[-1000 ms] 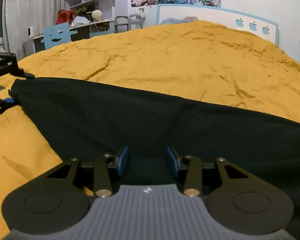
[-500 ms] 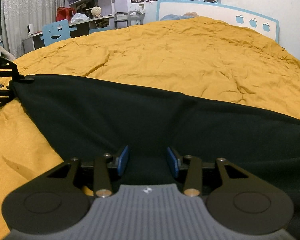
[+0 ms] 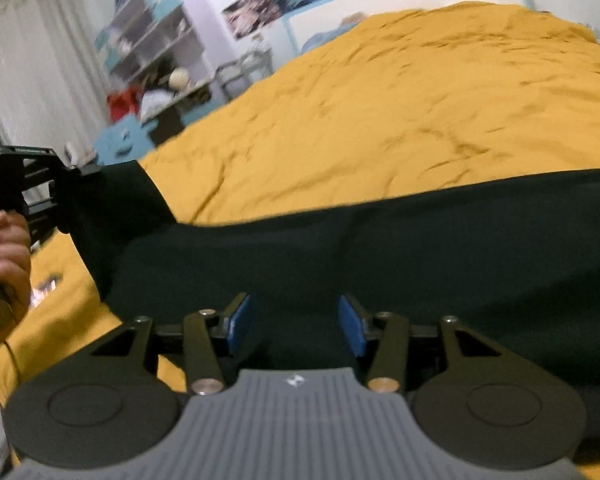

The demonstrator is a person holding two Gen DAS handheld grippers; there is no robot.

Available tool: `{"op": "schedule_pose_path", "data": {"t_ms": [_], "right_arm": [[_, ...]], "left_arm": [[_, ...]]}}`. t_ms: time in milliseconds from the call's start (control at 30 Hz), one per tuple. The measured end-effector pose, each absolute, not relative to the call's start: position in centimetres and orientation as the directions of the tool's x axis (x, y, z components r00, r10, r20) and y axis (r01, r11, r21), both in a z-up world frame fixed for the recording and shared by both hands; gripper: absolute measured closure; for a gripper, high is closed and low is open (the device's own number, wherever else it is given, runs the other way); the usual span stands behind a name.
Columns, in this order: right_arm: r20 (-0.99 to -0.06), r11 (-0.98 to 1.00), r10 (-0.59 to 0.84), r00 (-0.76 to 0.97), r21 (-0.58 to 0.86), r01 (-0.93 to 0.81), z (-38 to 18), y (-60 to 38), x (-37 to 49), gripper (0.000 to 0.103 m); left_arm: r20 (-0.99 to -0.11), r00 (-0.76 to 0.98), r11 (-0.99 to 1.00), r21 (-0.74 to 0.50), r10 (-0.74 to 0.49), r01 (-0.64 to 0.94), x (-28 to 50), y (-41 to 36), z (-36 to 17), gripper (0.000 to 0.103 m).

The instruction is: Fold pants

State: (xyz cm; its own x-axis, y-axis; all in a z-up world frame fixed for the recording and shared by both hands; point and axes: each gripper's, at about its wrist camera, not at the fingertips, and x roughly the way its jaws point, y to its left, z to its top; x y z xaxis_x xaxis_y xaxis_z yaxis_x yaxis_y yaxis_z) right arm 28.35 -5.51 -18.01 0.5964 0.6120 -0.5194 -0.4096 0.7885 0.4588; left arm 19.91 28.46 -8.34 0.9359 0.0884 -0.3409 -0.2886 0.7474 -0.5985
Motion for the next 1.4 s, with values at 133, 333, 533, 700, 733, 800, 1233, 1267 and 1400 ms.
{"op": "schedule_pose_path", "data": {"t_ms": [133, 333, 533, 700, 733, 800, 1233, 1267, 1400], "right_arm": [[-0.487, 0.788, 0.595, 0.640, 0.509, -0.345, -17.1, -9.3, 27.4, 0.057], [-0.469, 0.781, 0.548, 0.693, 0.582, -0.224, -17.0, -15.5, 26.6, 0.057], [-0.471, 0.766, 0.542, 0.696, 0.617, -0.179, -17.5, -17.7, 26.7, 0.057], [-0.488, 0.772, 0.553, 0.675, 0.606, -0.194, -17.6, -16.3, 27.2, 0.057], [-0.491, 0.771, 0.558, 0.669, 0.605, -0.198, -17.6, -16.0, 27.3, 0.057], [-0.503, 0.773, 0.568, 0.651, 0.597, -0.213, -17.5, -15.0, 27.7, 0.055], [-0.659, 0.839, 0.500, 0.563, 0.530, -0.125, -18.0, -8.7, 33.4, 0.046], [-0.657, 0.841, 0.494, 0.569, 0.527, -0.122, -17.8, -8.5, 33.6, 0.046], [-0.604, 0.864, 0.494, 0.625, 0.422, -0.275, -15.7, -7.8, 35.0, 0.047]], "left_arm": [[-0.353, 0.935, 0.910, -0.374, 0.037, -0.178, 21.7, 19.7, -7.0, 0.097], [-0.602, 0.798, 1.000, 0.023, 0.014, -0.001, 25.5, 7.2, -12.5, 0.087], [-0.670, 0.742, 0.988, 0.116, 0.000, 0.104, 23.8, 3.6, -15.2, 0.067], [-0.617, 0.780, 0.994, -0.034, -0.103, 0.104, 20.9, 8.1, -12.2, 0.056], [-0.601, 0.794, 0.996, -0.060, -0.089, 0.066, 20.5, 9.4, -11.6, 0.052], [-0.569, 0.821, 0.988, -0.151, -0.053, -0.041, 19.6, 13.3, -10.6, 0.047], [-0.646, 0.763, 0.775, -0.494, -0.022, -0.395, 20.3, 26.4, -13.5, 0.038], [-0.658, 0.753, 0.785, -0.478, -0.022, -0.394, 20.4, 25.7, -13.9, 0.038], [-0.682, 0.731, 0.831, -0.421, -0.027, -0.362, 20.5, 24.8, -14.5, 0.038]]}}
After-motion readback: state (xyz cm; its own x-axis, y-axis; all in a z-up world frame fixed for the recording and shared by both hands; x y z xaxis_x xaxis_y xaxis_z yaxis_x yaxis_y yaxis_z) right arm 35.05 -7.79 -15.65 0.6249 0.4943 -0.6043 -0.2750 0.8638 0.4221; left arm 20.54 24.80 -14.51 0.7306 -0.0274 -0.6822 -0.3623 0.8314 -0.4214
